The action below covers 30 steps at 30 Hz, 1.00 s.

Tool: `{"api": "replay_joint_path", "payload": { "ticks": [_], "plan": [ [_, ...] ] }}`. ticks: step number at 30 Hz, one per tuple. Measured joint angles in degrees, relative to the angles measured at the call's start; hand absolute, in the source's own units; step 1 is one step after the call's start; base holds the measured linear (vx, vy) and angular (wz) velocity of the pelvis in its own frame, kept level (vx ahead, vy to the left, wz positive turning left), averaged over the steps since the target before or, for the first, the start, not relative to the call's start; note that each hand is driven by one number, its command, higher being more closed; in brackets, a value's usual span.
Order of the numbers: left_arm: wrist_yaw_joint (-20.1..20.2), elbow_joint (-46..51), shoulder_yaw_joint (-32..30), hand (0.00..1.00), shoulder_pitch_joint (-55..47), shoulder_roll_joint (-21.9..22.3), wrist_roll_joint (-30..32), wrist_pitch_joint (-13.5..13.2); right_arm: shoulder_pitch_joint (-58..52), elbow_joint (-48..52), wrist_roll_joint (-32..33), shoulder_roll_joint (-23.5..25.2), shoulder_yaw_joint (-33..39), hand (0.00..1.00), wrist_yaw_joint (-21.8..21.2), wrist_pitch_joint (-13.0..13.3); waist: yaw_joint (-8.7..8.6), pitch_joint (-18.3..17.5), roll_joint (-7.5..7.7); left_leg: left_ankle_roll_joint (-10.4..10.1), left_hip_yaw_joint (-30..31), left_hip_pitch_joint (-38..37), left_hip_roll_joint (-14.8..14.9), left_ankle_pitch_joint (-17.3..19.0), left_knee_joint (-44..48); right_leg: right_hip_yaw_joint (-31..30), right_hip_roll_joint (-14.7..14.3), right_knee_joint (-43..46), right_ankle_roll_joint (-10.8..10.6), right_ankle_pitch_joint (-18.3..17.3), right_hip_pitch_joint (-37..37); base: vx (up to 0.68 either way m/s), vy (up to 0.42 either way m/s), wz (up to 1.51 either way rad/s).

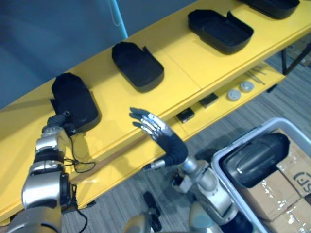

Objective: Walk over and take plastic housings, then place them on the shelf

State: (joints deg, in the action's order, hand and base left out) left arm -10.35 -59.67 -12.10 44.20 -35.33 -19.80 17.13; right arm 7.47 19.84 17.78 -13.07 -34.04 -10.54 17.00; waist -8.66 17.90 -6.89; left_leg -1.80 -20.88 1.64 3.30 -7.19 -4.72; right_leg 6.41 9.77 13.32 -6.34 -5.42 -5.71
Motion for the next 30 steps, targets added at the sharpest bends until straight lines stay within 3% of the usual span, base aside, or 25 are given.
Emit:
{"api": "replay_joint_path", "payload": {
  "ticks": [9, 17, 19, 22, 26, 30],
  "plan": [
    [-3.2, -0.3, 1.0, 0.00, -0.6, 0.0, -2.9, -1.5, -0.6, 0.0, 0.0, 0.0, 0.0, 0.00, 2.0, 0.0, -0.33, 0.0, 0.00, 0.0, -0.2, 0.0, 0.0, 0.0, 0.0, -0.3, 0.0, -0.7, -0.2, 0.1, -0.1, 0.00, 0.000, 0.00],
    [-11.0, -2.3, -0.8, 0.00, -1.0, 0.0, -4.9, -4.6, -2.0, 1.4, 0.7, -0.3, 0.2, 0.00, 1.8, 0.0, -1.52, 0.0, 0.02, -0.6, -1.8, -0.7, 0.1, 0.4, 0.0, -2.1, -0.3, -0.1, -0.2, 0.1, -0.7, 0.02, 0.000, -0.11],
    [-15.1, -2.2, -2.0, 0.00, -0.8, 0.0, -2.7, -6.6, -3.1, 2.6, 1.8, -0.3, 0.2, 0.00, 1.6, 0.1, -2.10, 0.0, 0.03, -0.6, -2.0, -0.9, 0.2, 0.4, 0.0, -2.6, -0.5, 0.2, -0.2, 0.1, -0.8, 0.03, -0.003, -0.10],
    [-20.2, -1.8, -3.6, 0.00, -0.1, -0.3, 0.2, -7.1, -4.7, 2.6, 1.9, -0.3, 0.2, 0.00, 0.6, 0.2, -2.24, 0.0, 0.07, -1.0, -2.4, -2.0, 0.4, 0.8, 0.0, -3.4, -0.7, -0.1, -0.2, 0.1, -0.2, 0.02, -0.008, -0.16],
    [-22.1, 0.5, -3.8, 0.00, 0.9, -0.8, 4.7, -7.2, -6.3, 2.5, 1.8, -0.5, -0.2, 0.00, 0.3, 0.2, -2.22, -0.1, 0.20, -1.0, -2.4, -2.2, 0.7, 0.8, 0.0, -3.4, -1.1, -1.5, -0.2, 0.4, 0.6, 0.00, -0.001, -0.01],
    [-22.4, 0.7, -4.0, 0.00, 1.0, -3.7, 5.4, -7.3, -6.7, 2.0, 1.8, -0.6, -1.2, 0.00, 0.2, 0.2, -2.23, -0.6, 0.72, -1.1, -2.8, -2.6, 1.5, 0.9, 0.0, -3.3, -2.1, -5.5, -0.1, 3.1, 2.9, 0.04, 0.006, -0.07]
  ]
}}
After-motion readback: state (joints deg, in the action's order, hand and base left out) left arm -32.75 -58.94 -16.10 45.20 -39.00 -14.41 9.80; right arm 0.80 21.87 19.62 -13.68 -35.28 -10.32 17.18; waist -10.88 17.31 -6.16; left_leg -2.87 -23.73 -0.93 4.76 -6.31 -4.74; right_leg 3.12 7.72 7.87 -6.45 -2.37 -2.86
